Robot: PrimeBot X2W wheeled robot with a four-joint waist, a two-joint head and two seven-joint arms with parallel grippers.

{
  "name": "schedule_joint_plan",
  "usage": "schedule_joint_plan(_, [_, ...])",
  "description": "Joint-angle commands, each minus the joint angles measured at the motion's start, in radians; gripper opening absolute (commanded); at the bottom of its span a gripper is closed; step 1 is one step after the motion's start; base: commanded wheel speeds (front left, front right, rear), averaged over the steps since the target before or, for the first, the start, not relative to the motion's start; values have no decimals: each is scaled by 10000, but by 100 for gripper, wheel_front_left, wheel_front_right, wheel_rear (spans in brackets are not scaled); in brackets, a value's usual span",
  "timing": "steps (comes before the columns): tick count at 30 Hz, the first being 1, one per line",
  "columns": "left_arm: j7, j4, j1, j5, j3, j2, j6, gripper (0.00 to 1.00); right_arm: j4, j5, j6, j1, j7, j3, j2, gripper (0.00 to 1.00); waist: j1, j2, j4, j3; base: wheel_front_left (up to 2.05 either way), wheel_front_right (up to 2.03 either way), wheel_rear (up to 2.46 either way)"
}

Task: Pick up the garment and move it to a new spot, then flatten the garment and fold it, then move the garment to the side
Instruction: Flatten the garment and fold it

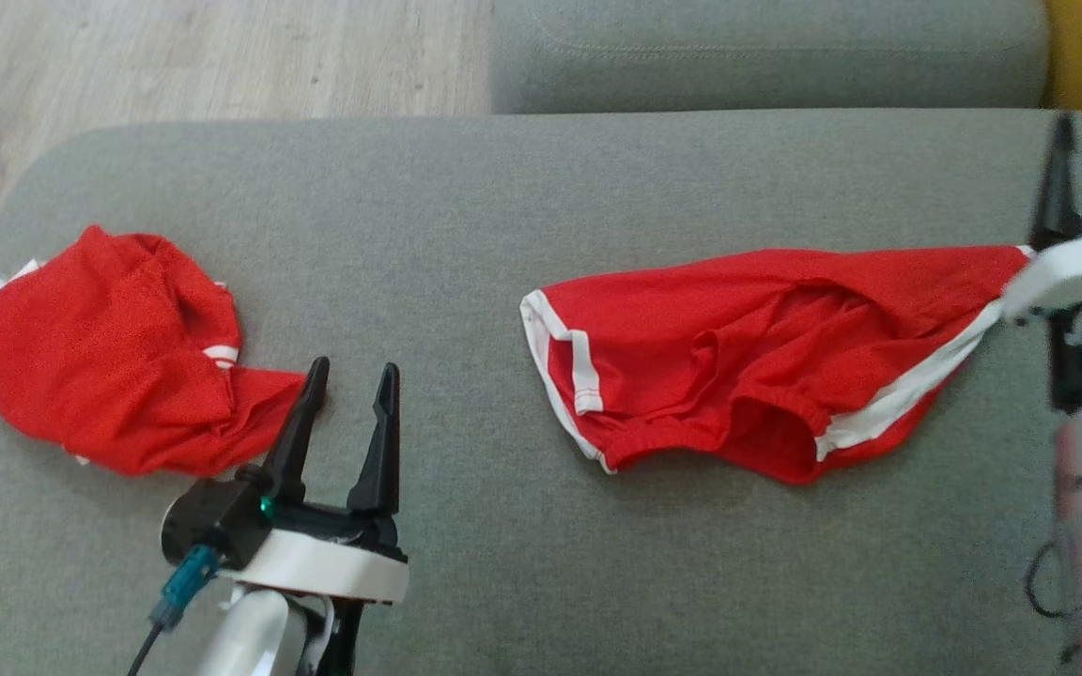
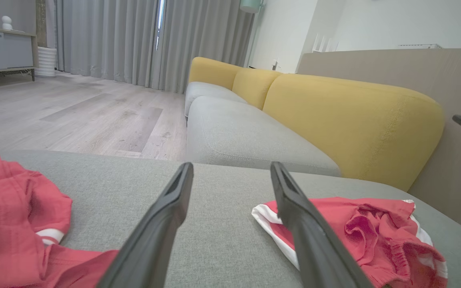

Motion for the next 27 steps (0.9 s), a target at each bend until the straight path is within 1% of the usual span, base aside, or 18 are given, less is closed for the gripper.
schedule_joint_plan(1, [-95,-300,-391,-49,405,43,-55,100,-513,44,73,-318,-159,348,44,100,-1,-1,-55,-73,0,0,0])
schedule_joint_plan(4, [-95,-367,-332,-29,483,25,-55,100,-1328,527,73,159,-456,1343,457,100,-1,-1,-142,-242,0,0,0])
schedule_joint_plan(7, [-95,-432,-250,-6,550,1,-55,100,-2280,1043,73,1009,-589,2396,681,100,-1,-1,-180,-392,0,0,0])
schedule_joint_plan(10, [-95,-494,-164,12,567,-24,-55,100,-3233,1390,73,2031,-653,3174,825,100,-1,-1,-163,-527,0,0,0])
schedule_joint_plan(12, [-95,-526,-91,11,577,-32,-55,100,-3807,1601,73,2755,-676,3456,931,100,-1,-1,-153,-584,0,0,0])
schedule_joint_plan(15, [-95,-560,52,74,854,-56,-55,100,-4515,1657,73,3789,-690,3713,1041,100,-1,-1,-140,-643,0,0,0])
schedule_joint_plan(19, [-95,-639,208,58,1035,-137,-55,100,-4990,2089,73,4801,-694,3767,1091,100,-1,-1,-99,-641,0,0,0])
schedule_joint_plan(23, [-95,-667,221,87,969,-166,-55,100,-5142,2109,73,5057,-695,4023,1096,100,-1,-1,33,-543,0,0,0])
schedule_joint_plan(27, [-95,-656,87,85,804,-176,-55,100,-4890,1773,73,4747,-693,4396,1097,100,-1,-1,276,-322,0,0,0])
